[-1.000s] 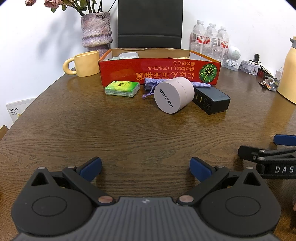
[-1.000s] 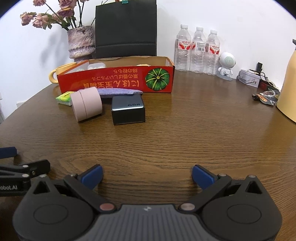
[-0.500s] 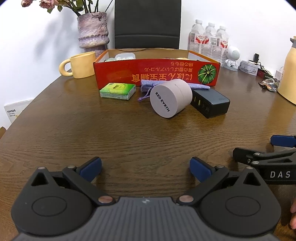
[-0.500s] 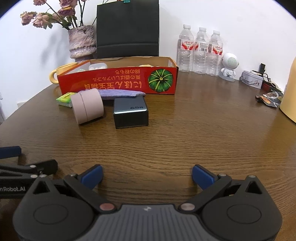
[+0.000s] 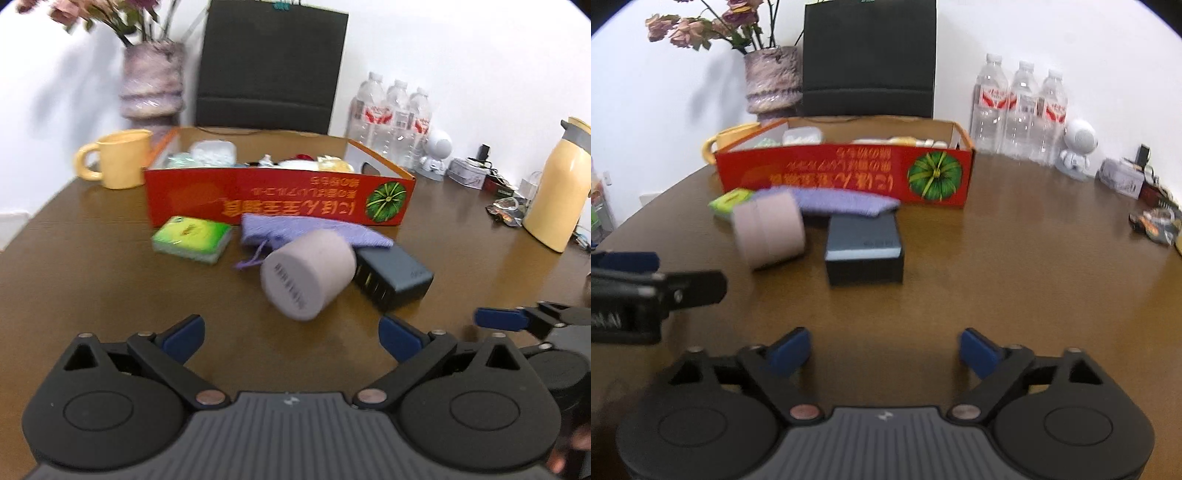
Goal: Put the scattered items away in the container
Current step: 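Grasp the black charger with the right tool while the left tool grasps the pink cylinder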
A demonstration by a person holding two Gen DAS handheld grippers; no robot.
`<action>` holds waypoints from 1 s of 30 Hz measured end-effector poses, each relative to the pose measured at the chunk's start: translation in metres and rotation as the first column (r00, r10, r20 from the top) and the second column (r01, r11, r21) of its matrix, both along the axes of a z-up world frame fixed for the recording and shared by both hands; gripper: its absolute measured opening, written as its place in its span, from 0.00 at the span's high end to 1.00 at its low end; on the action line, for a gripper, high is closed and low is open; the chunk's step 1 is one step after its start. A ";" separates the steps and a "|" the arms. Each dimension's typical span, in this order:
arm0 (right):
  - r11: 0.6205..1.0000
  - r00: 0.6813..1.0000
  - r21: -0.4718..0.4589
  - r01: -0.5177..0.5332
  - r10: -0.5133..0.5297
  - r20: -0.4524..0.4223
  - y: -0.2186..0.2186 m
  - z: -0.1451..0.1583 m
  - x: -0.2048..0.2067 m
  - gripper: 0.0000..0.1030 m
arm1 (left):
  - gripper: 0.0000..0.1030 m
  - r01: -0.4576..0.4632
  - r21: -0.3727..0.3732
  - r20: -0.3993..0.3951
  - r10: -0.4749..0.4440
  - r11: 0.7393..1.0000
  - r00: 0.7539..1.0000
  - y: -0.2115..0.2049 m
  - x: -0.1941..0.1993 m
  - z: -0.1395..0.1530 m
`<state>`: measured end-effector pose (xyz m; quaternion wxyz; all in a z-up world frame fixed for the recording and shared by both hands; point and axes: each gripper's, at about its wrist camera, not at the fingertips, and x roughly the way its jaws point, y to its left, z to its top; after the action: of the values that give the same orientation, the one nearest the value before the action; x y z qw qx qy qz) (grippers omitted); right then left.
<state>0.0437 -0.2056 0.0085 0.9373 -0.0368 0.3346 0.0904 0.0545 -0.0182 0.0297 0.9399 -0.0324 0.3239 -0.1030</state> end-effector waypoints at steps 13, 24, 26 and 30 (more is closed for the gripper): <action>0.995 0.994 -0.033 -0.098 0.099 0.053 0.027 0.002 0.056 0.34 | 0.00 0.001 -0.033 -0.031 -0.002 0.999 1.000 -0.012 0.067 -0.009; 0.997 0.997 0.025 -0.077 0.077 0.032 -0.001 -0.003 0.050 0.47 | 0.28 0.247 -0.042 -0.035 -0.249 0.968 0.968 0.024 0.040 -0.013; 0.998 0.997 0.010 -0.058 0.058 0.048 0.001 -0.003 0.047 0.30 | 0.25 0.266 -0.014 -0.023 -0.266 0.964 0.964 0.029 0.032 -0.011; 0.996 0.994 0.013 -0.086 0.085 0.070 0.013 0.002 0.053 0.20 | 0.17 0.128 -0.009 -0.030 -0.128 0.992 0.991 0.025 0.021 -0.004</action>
<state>0.0963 -0.1925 0.0101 0.9439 -0.0465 0.2991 0.1318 0.0758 0.0069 0.0258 0.9263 -0.0165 0.3391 -0.1636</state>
